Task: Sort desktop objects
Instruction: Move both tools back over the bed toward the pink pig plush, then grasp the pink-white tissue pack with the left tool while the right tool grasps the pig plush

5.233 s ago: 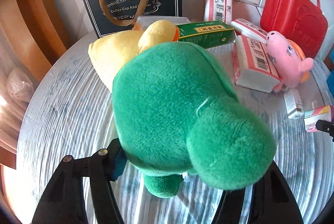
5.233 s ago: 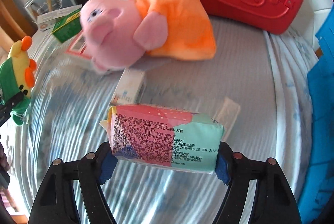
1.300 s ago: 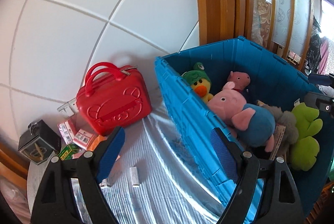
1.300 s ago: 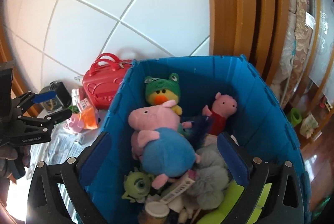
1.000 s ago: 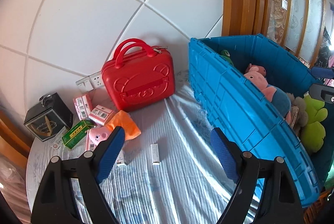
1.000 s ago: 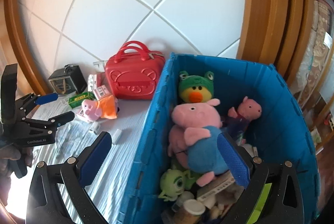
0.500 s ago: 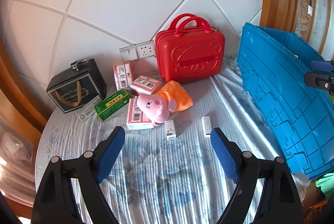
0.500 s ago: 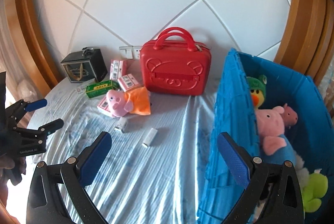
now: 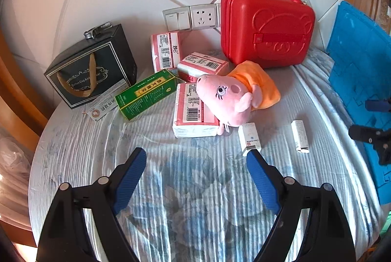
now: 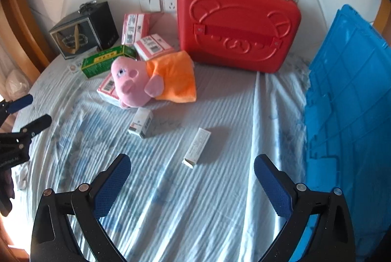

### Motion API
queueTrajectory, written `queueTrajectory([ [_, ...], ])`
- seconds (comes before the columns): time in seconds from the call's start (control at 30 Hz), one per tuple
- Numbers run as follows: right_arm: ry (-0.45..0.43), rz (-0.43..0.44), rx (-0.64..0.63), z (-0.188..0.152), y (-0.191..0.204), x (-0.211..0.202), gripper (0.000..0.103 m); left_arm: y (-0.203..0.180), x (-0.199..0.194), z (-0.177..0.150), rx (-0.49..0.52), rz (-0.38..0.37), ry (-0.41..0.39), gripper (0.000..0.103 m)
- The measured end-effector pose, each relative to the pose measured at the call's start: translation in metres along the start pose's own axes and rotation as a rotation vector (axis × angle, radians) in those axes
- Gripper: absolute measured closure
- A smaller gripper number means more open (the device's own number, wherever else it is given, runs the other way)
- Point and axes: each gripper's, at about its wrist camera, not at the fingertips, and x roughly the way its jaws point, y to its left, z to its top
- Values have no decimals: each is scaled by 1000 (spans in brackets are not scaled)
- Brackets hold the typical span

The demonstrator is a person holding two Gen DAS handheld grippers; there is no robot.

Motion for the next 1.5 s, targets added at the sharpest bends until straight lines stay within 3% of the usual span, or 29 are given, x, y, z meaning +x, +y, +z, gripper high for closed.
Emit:
queueTrajectory([
  [0.17, 60, -9, 20, -4, 4, 56, 1, 1, 68, 14, 15, -15, 26, 19],
  [0.37, 82, -7, -7, 4, 13, 89, 1, -3, 134, 24, 43, -28, 91, 19],
  [0.5, 73, -5, -22, 19, 19, 101, 1, -5, 161, 29, 57, -59, 109, 19],
  [0.77, 42, -1, -58, 60, 38, 124, 1, -6, 196, 40, 131, 5, 149, 11],
  [0.87, 24, -6, -93, 74, 48, 130, 1, 14, 188, 32, 71, -17, 153, 16],
  [1.0, 4, 1, -186, 92, 65, 142, 1, 46, 159, -5, 17, -29, 137, 18],
  [1.2, 49, 7, -521, 102, 122, 181, 1, 81, 113, -69, -51, -18, 131, 18],
  [1.27, 34, -76, -606, 101, 139, 193, 1, 87, 99, -84, -65, -13, 123, 18],
  [1.4, 9, -147, -737, 99, 166, 207, 0, 93, 77, -106, -82, -17, 108, 18],
  [1.5, 28, -273, -874, 92, 185, 230, 0, 96, 66, -112, -96, -19, 97, 18],
])
